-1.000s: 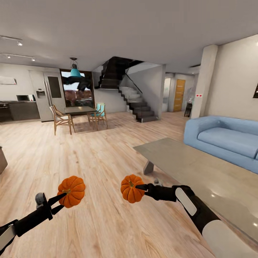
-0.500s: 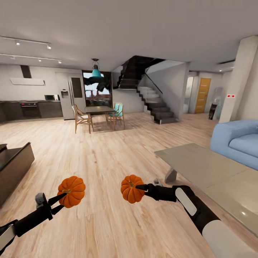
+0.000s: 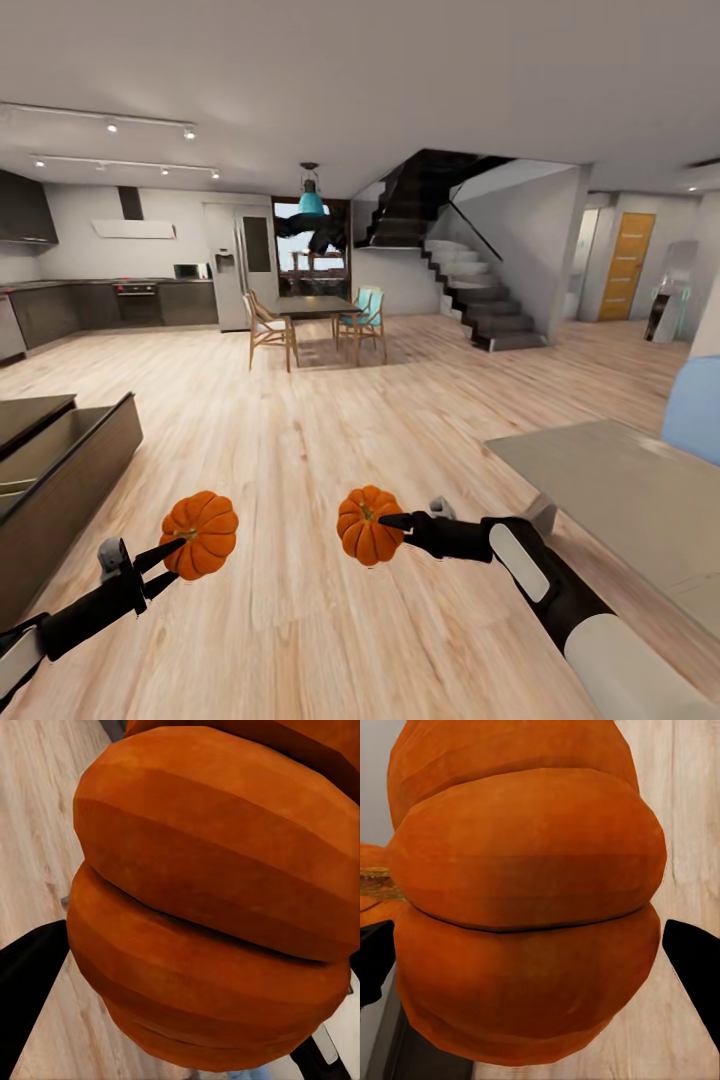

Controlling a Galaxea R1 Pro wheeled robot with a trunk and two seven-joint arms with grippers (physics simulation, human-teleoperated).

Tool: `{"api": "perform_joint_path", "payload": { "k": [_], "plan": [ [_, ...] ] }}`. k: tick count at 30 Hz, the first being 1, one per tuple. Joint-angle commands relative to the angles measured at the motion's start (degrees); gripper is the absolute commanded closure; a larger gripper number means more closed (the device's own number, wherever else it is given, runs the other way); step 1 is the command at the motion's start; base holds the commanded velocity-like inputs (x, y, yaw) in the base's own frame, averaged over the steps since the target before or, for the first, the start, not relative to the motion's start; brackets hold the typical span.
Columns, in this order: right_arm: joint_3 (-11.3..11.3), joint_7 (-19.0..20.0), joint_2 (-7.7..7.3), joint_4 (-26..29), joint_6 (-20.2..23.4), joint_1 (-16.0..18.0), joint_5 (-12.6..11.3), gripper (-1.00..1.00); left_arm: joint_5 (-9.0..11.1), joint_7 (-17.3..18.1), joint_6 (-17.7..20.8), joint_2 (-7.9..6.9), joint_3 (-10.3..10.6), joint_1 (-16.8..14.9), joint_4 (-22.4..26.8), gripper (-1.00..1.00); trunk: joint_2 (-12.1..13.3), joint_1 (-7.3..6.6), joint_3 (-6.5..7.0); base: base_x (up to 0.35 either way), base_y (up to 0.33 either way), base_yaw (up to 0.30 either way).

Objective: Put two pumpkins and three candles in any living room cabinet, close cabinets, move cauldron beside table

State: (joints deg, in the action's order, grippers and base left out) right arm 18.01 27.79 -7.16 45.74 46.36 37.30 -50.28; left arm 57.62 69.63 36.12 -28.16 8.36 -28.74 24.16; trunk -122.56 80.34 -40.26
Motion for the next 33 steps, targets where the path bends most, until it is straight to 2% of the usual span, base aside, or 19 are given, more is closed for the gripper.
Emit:
{"api": "perform_joint_path", "payload": {
  "k": [1,28,33],
  "plan": [
    [0.1,0.3,-0.04,0.1,-0.1,0.1,-0.7,1.0,0.7,0.1,0.6,-0.05,0.2,0.0,0.0,1.0,0.0,0.02,-0.06,0.333,0.009,0.014],
    [0.0,0.7,-0.04,0.1,-0.9,0.1,-0.7,1.0,0.7,0.1,0.6,-0.06,0.2,-0.1,0.0,1.0,0.0,0.02,-0.06,0.337,0.001,0.001],
    [0.1,0.0,-0.02,0.0,-0.8,0.1,-0.7,1.0,0.7,0.1,0.6,-0.06,0.2,-0.1,0.0,1.0,0.0,0.02,-0.22,0.337,0.0,0.109]
  ]
}}
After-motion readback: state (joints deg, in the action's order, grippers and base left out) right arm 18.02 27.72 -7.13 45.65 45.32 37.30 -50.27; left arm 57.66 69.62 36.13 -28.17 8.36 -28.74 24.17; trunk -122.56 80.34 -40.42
